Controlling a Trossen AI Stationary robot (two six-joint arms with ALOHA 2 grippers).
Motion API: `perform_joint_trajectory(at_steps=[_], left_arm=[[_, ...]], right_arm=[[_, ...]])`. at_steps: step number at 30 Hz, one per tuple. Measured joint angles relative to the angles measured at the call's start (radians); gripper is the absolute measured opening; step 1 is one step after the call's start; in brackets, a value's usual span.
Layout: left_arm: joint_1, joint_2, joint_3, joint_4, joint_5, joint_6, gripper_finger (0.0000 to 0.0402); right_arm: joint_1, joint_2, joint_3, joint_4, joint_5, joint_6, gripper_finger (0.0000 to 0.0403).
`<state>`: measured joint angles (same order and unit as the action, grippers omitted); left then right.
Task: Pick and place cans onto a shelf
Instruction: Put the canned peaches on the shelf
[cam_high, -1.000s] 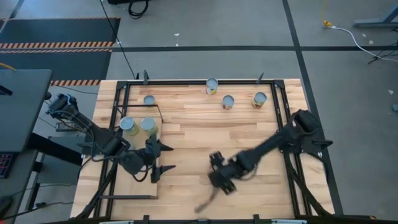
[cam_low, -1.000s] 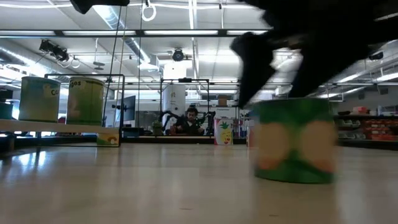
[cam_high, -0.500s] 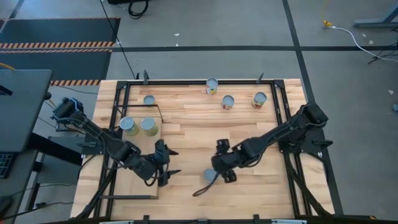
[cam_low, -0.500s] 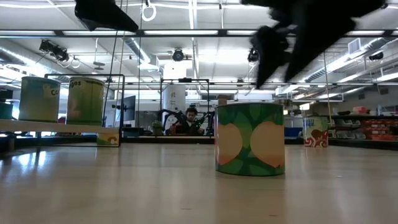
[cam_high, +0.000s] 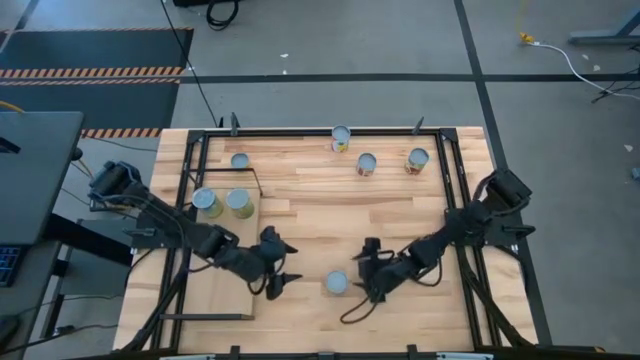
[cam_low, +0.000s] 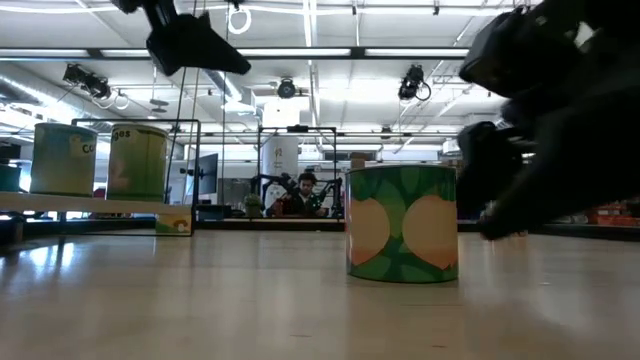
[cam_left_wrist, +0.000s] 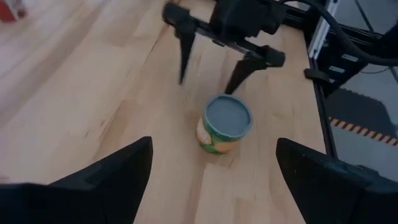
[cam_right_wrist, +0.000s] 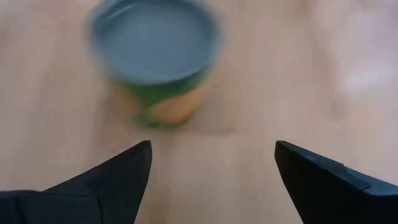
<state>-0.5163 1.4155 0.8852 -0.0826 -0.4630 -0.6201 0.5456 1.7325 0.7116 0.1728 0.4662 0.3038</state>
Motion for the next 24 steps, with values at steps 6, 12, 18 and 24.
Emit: perform_joint_trajectory(at_steps=[6, 12, 18, 24], left_arm=[[0.071, 0.013, 0.014, -0.014, 0.076, -0.049, 0.0345], [0.093, 0.011, 0.020, -0.019, 0.086, -0.049, 0.0345], [0.091, 0.011, 0.019, -0.011, 0.094, -0.044, 0.0345], [0.049, 0.014, 0.019, 0.029, 0.074, 0.082, 0.0345]], right_arm=[[-0.035, 0.000, -0.077, 0.182, -0.002, -0.140, 0.0348], [-0.012, 0.002, -0.160, 0.259, -0.098, -0.133, 0.0348], [-0.008, 0.002, -0.124, 0.267, -0.060, -0.079, 0.0348], [0.002, 0.002, -0.043, 0.230, -0.018, -0.055, 0.0348]])
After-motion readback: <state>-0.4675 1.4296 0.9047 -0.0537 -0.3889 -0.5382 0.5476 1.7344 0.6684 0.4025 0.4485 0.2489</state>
